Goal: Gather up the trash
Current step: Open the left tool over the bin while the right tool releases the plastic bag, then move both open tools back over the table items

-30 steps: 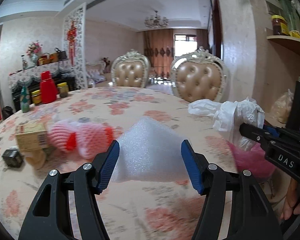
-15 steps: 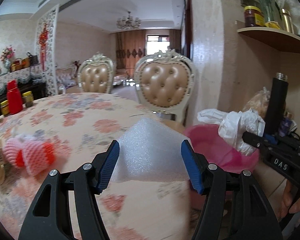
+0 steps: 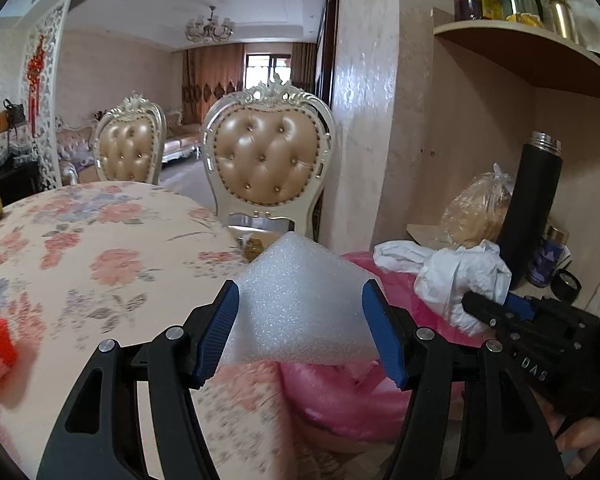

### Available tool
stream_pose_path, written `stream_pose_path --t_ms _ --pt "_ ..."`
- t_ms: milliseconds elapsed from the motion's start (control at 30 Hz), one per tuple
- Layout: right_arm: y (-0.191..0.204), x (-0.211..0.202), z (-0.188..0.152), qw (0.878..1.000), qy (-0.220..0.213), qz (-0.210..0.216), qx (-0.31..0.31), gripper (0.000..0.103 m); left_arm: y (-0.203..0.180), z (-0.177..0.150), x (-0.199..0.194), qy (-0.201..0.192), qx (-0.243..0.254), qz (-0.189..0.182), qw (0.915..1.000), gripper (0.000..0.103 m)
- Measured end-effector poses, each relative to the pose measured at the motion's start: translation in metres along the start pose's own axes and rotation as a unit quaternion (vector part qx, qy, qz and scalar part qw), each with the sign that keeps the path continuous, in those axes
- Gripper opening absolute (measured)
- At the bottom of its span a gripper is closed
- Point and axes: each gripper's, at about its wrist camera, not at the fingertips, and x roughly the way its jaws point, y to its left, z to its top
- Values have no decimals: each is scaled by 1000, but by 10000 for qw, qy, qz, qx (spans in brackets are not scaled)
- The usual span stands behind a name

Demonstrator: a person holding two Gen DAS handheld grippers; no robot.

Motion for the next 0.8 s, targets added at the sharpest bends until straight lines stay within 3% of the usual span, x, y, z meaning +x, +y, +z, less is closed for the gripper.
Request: stream_pose_path --t_ms 133,267,400,433,467,533,800 --pt "-8 20 2 9999 87 21 -77 32 -3 5 19 92 -1 -44 9999 60" --pt "-8 35 2 9995 201 118 -196 62 -5 9 33 167 3 -60 9998 60" --pt "-13 32 1 9997 124 21 -207 63 -11 10 48 272 10 -118 9996 61" --pt "-17 30 1 9998 119 -15 -177 63 -13 10 51 295 -6 -125 9995 65" --pt "-19 28 1 9998 114 -56 -152 63 -14 10 53 299 -39 -150 9994 78" --pt "-29 21 2 9998 64 -168 -59 64 -16 10 54 193 -107 -105 9997 93" --pt "-34 -2 1 9997 -101 -215 100 66 -13 3 38 146 -86 20 9999 93"
